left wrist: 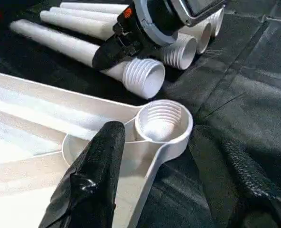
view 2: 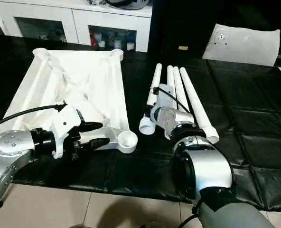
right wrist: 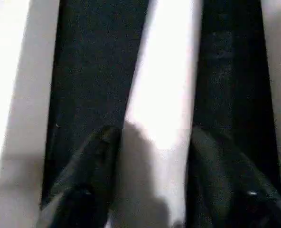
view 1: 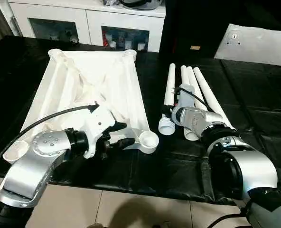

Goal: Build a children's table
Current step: Insert table leg to table base

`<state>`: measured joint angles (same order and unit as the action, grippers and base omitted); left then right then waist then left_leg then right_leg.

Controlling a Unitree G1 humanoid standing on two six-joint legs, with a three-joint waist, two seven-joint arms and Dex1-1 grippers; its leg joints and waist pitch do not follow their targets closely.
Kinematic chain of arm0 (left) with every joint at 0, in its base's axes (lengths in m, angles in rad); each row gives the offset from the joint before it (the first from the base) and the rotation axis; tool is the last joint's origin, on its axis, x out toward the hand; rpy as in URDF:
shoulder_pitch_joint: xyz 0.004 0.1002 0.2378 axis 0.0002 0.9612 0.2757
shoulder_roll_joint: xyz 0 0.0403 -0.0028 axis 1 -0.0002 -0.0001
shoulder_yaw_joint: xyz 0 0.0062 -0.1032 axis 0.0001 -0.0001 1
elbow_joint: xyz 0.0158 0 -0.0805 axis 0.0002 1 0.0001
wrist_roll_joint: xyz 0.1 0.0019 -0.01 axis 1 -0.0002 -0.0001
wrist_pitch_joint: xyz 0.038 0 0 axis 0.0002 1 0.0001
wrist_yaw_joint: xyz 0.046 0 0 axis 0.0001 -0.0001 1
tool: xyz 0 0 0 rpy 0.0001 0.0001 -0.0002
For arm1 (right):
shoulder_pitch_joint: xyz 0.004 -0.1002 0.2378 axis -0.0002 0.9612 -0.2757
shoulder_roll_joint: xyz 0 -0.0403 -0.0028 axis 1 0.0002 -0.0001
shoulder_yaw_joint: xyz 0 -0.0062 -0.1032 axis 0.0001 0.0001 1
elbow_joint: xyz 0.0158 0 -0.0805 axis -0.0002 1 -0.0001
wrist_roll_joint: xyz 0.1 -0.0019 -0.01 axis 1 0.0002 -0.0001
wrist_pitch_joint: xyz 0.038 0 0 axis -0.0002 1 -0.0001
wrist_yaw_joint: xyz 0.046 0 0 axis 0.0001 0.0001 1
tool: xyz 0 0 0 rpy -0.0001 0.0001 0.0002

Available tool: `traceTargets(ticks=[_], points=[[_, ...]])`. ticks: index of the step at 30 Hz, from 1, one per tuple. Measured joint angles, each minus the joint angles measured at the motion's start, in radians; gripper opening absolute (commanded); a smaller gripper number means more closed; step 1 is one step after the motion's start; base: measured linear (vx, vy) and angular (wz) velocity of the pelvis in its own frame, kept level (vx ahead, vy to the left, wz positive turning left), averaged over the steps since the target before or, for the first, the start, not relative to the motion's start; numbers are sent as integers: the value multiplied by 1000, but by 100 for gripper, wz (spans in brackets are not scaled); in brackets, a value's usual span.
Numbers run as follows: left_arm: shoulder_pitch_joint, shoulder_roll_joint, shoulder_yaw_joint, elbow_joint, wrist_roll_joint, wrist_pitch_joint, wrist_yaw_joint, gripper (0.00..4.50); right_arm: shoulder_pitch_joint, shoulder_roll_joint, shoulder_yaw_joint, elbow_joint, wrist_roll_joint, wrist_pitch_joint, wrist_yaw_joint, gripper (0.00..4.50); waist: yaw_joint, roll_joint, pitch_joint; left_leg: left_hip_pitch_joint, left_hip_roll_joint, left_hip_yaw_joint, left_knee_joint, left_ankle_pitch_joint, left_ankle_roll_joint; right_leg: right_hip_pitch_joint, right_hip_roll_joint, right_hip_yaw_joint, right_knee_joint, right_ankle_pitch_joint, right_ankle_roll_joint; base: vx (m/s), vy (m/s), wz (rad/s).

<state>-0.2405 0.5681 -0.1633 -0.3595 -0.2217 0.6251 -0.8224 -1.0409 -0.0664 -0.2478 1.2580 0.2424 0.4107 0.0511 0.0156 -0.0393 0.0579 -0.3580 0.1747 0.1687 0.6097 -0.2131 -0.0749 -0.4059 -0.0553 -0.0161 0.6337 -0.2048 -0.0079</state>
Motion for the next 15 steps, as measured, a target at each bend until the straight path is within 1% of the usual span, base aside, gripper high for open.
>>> traceTargets(ticks=[1, 2, 4, 10, 13, 15], points=[[-1, 0, -2, 5, 0, -1, 0, 252, 0, 0, -1, 0, 0, -1, 0, 221, 0, 0, 0, 0, 0, 0, 0, 0, 0, 0, 0, 0, 0, 0, 0, 0, 0, 0], [-1, 0, -2, 12, 1, -2, 0, 252, 0, 0, -5, 0, 1, -1, -2, 202, 0, 0, 0, 0, 0, 0, 0, 0, 0, 0, 0, 0, 0, 0, 0, 0, 0, 0], [-2, 0, -2, 14, 1, -2, 0, 252, 0, 0, -10, 0, 3, -2, -3, 193, 0, 0, 0, 0, 0, 0, 0, 0, 0, 0, 0, 0, 1, 0, 0, 0, 0, 0], [-7, 0, -2, 14, 1, -8, 2, 252, 1, 0, -18, 0, 0, -15, -2, 183, 0, 2, 1, 0, 0, 0, 1, 0, 0, 0, 0, 0, 2, 0, 0, 0, 0, 0], [-13, -10, -2, 17, 1, -18, 10, 252, 13, 0, -18, -1, -2, -67, 7, 183, 2, 5, 2, 0, 0, 0, 1, 0, 0, 0, 0, 0, 2, 0, 0, 0, 0, 0], [-18, -25, -2, 25, 2, -32, 24, 252, 22, 0, -16, -13, -10, -109, 12, 183, 3, 9, 5, 0, 0, 0, 2, 0, 0, 0, 0, 0, 2, 0, -1, 0, 0, 0]])
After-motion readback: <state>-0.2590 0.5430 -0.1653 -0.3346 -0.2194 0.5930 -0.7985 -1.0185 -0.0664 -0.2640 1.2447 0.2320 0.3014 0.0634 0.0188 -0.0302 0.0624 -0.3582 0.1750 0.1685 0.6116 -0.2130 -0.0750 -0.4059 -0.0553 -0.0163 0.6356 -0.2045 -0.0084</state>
